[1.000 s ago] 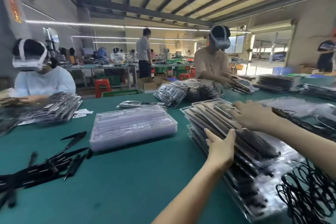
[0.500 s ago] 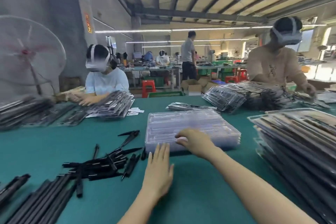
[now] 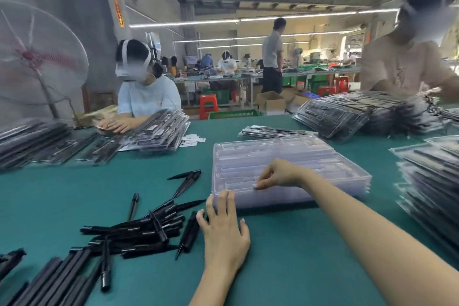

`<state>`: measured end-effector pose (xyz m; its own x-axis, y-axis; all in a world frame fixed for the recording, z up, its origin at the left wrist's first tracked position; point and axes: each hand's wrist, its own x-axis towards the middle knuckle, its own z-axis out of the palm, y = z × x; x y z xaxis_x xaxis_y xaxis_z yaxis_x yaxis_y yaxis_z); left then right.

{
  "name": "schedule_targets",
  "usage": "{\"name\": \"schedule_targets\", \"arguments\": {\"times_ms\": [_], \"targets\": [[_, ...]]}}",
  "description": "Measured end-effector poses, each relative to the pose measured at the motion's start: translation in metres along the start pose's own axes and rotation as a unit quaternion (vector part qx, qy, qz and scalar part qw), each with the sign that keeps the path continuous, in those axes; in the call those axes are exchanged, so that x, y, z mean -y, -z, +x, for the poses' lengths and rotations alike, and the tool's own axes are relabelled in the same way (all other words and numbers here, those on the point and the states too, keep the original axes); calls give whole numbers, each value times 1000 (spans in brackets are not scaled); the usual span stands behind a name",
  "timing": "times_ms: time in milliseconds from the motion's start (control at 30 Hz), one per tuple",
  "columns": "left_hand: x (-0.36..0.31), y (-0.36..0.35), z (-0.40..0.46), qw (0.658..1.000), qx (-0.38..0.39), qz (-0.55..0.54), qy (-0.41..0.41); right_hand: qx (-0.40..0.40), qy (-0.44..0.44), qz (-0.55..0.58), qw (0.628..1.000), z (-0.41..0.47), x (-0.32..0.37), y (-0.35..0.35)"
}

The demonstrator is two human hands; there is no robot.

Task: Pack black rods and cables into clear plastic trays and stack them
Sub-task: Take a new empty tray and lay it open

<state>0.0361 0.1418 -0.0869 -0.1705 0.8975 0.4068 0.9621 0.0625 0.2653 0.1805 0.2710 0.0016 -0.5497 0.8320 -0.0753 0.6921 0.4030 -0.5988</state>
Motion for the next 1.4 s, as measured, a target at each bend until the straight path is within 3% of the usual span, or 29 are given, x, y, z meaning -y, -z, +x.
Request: {"name": "schedule_targets", "arguments": {"times_ms": [167, 300, 567, 800, 900, 1000, 1133, 1167, 1267, 1400], "targets": [[0, 3, -3, 1000, 3, 10, -4, 52, -16, 3, 999, 7, 4, 7], [-2, 7, -4, 997, -47, 32, -50, 47, -10, -25, 999, 6, 7, 3], [-6, 4, -1, 989, -23, 107, -103, -93, -4, -118, 989, -2, 8, -23], [-3, -3, 5, 988, 85, 101, -78, -182, -16, -144, 973, -9, 20, -25], [-4, -5, 5, 989, 88, 96, -72, -320, -35, -31, 946, 1, 36, 5], [-5, 1, 3, 987, 109, 99, -67, -320, -40, -29, 946, 7, 48, 38], [-5, 2, 0, 992, 31, 73, -98, -384, -18, 16, 923, 11, 48, 41], [-4, 4, 0, 992, 48, 69, -94, -403, -13, 12, 915, 13, 49, 41], [-4, -1, 6, 987, 113, 83, -78, -377, 27, -68, 923, 6, 46, 29], [-7, 5, 40, 993, 64, 39, -96, -297, 66, -172, 937, -3, 20, -15]]}}
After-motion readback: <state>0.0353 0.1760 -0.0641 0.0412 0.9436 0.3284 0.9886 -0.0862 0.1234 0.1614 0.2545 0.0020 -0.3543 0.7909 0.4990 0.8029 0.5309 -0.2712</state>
